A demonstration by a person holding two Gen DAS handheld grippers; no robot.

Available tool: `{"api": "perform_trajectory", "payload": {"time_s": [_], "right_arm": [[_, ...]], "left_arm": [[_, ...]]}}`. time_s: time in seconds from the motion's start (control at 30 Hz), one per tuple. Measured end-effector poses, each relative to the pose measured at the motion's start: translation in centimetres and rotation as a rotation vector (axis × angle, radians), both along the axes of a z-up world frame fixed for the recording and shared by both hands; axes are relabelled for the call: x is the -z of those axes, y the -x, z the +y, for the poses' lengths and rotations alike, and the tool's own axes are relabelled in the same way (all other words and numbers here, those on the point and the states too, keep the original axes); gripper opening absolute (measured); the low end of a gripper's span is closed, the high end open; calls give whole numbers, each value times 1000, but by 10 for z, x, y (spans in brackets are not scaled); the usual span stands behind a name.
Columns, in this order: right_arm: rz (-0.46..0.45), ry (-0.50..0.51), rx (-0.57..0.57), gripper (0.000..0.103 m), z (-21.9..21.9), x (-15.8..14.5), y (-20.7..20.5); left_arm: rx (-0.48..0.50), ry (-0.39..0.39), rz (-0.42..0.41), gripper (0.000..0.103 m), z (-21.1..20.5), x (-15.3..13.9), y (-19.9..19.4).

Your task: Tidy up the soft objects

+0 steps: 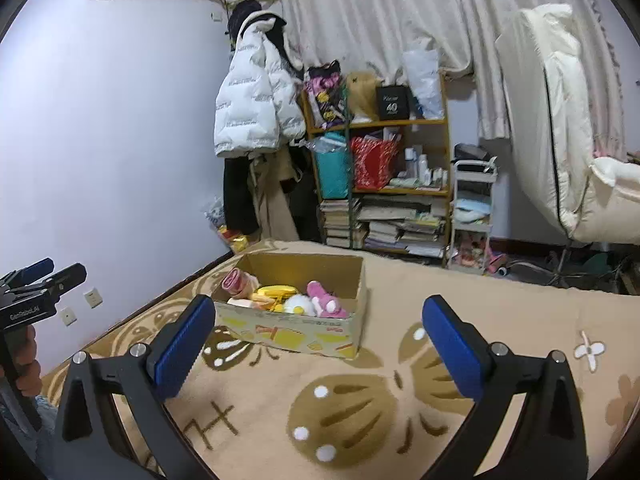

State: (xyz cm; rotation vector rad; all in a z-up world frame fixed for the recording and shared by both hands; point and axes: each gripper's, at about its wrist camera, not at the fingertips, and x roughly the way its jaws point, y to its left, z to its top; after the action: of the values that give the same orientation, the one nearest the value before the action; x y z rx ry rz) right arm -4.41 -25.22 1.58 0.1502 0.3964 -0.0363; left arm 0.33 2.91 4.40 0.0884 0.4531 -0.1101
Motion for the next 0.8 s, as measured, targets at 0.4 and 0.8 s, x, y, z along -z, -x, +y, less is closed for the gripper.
{"api": "perform_trajectory", "payload": {"time_s": [0.4,0.8], "right_arm": [[-53,69,63,103,-1,9,19],[-9,74,68,103,-5,23,13]], "left_arm": [[54,2,-32,102,-11,15,6],[32,-73,9,102,-22,33,-13]]}}
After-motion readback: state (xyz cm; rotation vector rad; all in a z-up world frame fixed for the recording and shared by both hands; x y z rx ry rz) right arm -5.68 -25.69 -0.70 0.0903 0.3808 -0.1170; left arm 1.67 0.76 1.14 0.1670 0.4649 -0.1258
